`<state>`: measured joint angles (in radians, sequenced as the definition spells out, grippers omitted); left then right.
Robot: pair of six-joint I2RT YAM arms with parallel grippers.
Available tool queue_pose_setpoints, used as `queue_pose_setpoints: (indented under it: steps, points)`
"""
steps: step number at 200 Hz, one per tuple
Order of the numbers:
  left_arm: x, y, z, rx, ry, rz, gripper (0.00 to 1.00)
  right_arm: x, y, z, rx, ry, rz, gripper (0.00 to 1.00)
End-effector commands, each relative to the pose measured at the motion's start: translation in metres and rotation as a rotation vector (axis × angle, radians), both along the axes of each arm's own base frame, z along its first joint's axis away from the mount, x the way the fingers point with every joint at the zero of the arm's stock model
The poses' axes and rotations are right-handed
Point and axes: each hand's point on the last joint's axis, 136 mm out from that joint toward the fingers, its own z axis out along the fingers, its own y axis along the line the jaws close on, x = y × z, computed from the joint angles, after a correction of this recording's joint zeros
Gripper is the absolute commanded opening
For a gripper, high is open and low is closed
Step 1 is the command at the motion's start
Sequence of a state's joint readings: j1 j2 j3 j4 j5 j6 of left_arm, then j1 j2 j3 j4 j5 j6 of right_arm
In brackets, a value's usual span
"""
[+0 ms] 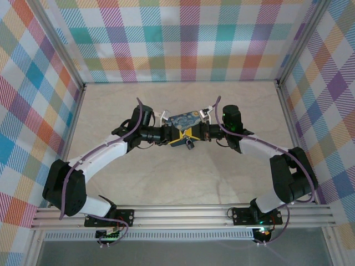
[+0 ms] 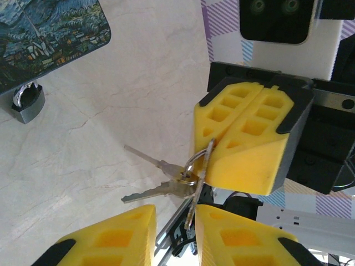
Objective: Unlock a padlock with a key
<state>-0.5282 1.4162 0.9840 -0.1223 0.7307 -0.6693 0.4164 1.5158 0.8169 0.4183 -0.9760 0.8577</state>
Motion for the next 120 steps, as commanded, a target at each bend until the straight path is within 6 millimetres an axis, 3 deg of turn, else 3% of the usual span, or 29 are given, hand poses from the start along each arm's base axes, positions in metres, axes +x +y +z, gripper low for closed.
queue_pose_setpoints:
  steps: [1,76,120]
  points:
    - [-0.0009,-0.0016,0.0090,-0.023,-0.029,0.002,0.23,-0.0004,0.0052,0.0099,0.023,-0.030,0.019,0.00]
    - [-0.0023,-0.0044,0.0114,-0.030,-0.031,-0.017,0.15,-0.0031,0.0105,0.0089,0.020,-0.028,0.044,0.01]
    - [-0.0041,-0.0045,0.0132,-0.008,-0.055,-0.040,0.00,-0.0053,0.0093,0.0062,-0.001,-0.023,0.048,0.05]
